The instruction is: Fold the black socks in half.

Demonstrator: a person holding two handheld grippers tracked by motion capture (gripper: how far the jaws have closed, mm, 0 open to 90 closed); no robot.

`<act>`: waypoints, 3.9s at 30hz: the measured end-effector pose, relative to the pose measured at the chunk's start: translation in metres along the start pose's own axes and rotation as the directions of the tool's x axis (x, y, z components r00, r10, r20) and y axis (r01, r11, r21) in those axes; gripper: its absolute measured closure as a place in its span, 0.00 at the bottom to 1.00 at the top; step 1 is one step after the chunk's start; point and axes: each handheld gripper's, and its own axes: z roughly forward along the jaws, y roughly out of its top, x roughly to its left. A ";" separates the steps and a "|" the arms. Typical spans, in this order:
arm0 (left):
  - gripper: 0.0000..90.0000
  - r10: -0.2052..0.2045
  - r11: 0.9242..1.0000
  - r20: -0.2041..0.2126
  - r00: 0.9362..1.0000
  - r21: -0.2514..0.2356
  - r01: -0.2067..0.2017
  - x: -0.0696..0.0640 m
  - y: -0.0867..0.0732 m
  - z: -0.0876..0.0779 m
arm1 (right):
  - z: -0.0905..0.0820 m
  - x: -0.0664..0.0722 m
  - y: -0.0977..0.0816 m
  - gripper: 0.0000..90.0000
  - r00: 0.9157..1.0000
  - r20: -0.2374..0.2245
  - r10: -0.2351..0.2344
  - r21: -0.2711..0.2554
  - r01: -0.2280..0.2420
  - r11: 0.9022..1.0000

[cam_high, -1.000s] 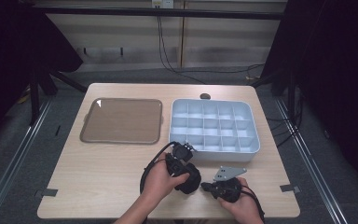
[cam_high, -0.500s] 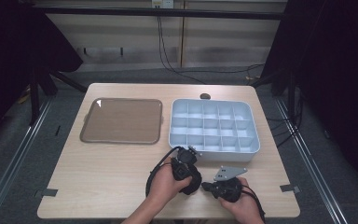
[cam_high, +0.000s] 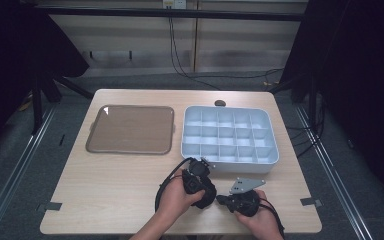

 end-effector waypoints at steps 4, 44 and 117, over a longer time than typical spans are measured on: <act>0.90 0.003 1.000 -0.006 1.000 -0.012 -0.003 0.001 0.001 -0.008 | 0.000 0.000 0.000 1.00 1.000 -0.001 0.000 -0.002 0.000 1.000; 0.74 -0.105 0.993 -0.088 0.991 -0.056 0.101 0.055 -0.029 -0.020 | 0.002 0.003 0.001 1.00 1.000 -0.013 -0.011 0.000 0.011 1.000; 0.62 -0.039 0.994 -0.020 0.999 -0.105 0.037 0.024 -0.033 -0.020 | -0.015 -0.019 0.004 0.91 0.990 0.137 0.041 -0.006 -0.041 0.999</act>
